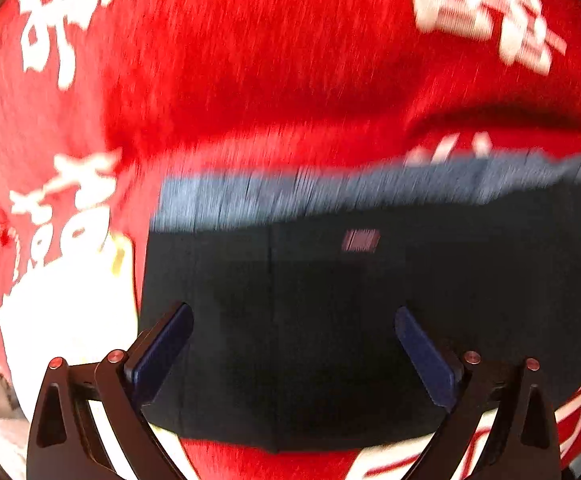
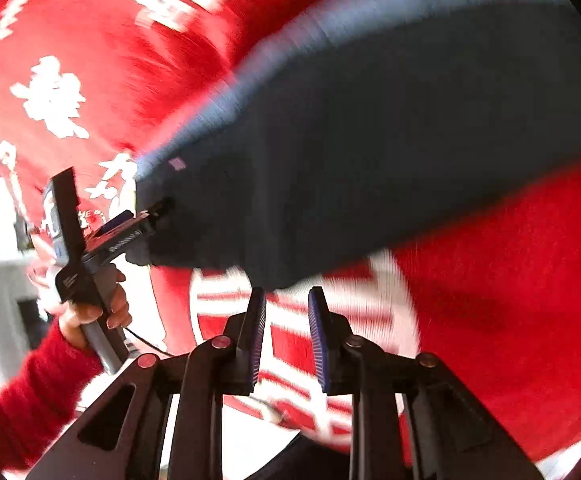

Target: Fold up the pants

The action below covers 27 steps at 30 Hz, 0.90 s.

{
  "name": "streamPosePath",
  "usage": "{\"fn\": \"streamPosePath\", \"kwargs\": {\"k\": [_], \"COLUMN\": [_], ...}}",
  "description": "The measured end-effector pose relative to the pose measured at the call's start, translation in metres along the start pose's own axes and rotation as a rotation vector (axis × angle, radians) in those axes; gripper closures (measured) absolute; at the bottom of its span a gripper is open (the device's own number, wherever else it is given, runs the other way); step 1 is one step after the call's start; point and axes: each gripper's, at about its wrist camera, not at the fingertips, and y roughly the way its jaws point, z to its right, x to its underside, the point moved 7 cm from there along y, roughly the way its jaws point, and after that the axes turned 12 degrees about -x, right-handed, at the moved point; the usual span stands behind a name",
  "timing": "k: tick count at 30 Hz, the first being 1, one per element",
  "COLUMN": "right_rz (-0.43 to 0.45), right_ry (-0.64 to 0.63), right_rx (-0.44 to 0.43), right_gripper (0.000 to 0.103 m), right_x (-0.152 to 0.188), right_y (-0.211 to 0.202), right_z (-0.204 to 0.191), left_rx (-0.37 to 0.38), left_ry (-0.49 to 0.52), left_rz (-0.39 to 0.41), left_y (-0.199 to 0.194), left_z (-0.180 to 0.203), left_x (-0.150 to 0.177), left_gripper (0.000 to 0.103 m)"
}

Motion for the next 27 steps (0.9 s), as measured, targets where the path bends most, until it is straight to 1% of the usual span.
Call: {"fn": "streamPosePath", "kwargs": {"k": [1, 2, 4, 5, 6, 7, 9, 11, 12, 14, 16, 17, 18, 19, 20, 22, 23, 25, 26, 27], "right_rz": [0.033, 0.049, 0.075, 0.081, 0.077, 0.063, 0.007, 0.032, 0.029, 0.02, 0.01, 0.003, -0.003, -0.003, 0.003, 0.012, 0.018, 0.037, 0.053, 0.063], "right_ry": [-0.052, -0.073, -0.092, -0.096, -0.098, -0.098, -0.061, -0.096, -0.114, -0.117, -0.101, -0.096, -0.095, -0.101, -0.11, -0.097, -0.079, -0.043, -0.032, -0.025], "right_rx": [0.024, 0.035, 0.068, 0.081, 0.095, 0.12, 0.175, 0.17, 0.179, 0.189, 0.183, 0.184, 0.19, 0.197, 0.217, 0.23, 0.221, 0.209, 0.206, 0.208], "right_gripper": [0.078, 0.078, 0.078, 0.078, 0.078, 0.078, 0.078, 0.077, 0.077, 0.077, 0.077, 0.075, 0.071, 0.068, 0.063, 0.062, 0.062, 0.058, 0.053, 0.051], "right_x": [-0.021, -0.035, -0.069, -0.087, -0.101, -0.112, -0.125, -0.134, -0.136, -0.139, -0.137, -0.135, -0.13, -0.122, -0.115, -0.097, -0.093, -0.082, -0.074, -0.068], "right_y": [-0.004, -0.005, 0.002, 0.01, 0.02, 0.03, 0.054, 0.06, 0.062, 0.064, 0.061, 0.057, 0.052, 0.045, 0.036, 0.019, 0.012, -0.007, -0.021, -0.03], "right_z": [-0.009, -0.011, -0.01, -0.008, -0.004, 0.002, 0.018, 0.016, 0.014, 0.011, 0.008, 0.01, 0.011, 0.016, 0.021, 0.035, 0.042, 0.052, 0.057, 0.061], "left_rx": [0.006, 0.005, -0.011, -0.026, -0.061, -0.077, -0.032, -0.049, -0.054, -0.057, -0.078, -0.085, -0.089, -0.095, -0.103, -0.116, -0.125, -0.142, -0.133, -0.119], "left_ry": [-0.007, -0.016, -0.028, -0.03, -0.031, -0.036, -0.085, -0.087, -0.081, -0.088, -0.107, -0.122, -0.14, -0.151, -0.159, -0.169, -0.172, -0.162, -0.152, -0.144], "left_rz": [0.011, 0.016, -0.007, -0.017, -0.031, -0.047, -0.045, -0.041, -0.037, -0.048, -0.063, -0.07, -0.081, -0.088, -0.097, -0.115, -0.125, -0.133, -0.127, -0.122], "left_y": [0.0, 0.003, 0.018, 0.027, 0.04, 0.051, 0.062, 0.067, 0.068, 0.071, 0.071, 0.07, 0.069, 0.069, 0.071, 0.07, 0.067, 0.056, 0.046, 0.038], "left_z": [0.002, 0.004, 0.009, 0.009, 0.007, 0.003, -0.007, -0.018, -0.022, -0.029, -0.038, -0.041, -0.047, -0.051, -0.056, -0.063, -0.065, -0.064, -0.06, -0.054], "left_x": [-0.011, -0.022, -0.04, -0.045, -0.048, -0.048, -0.047, -0.05, -0.052, -0.055, -0.058, -0.059, -0.058, -0.057, -0.055, -0.05, -0.047, -0.038, -0.036, -0.033], "left_gripper": [0.001, 0.001, 0.001, 0.001, 0.001, 0.0, 0.0, 0.0, 0.0, 0.0, 0.0, 0.0, 0.0, 0.0, 0.0, 0.0, 0.0, 0.0, 0.0, 0.0]}}
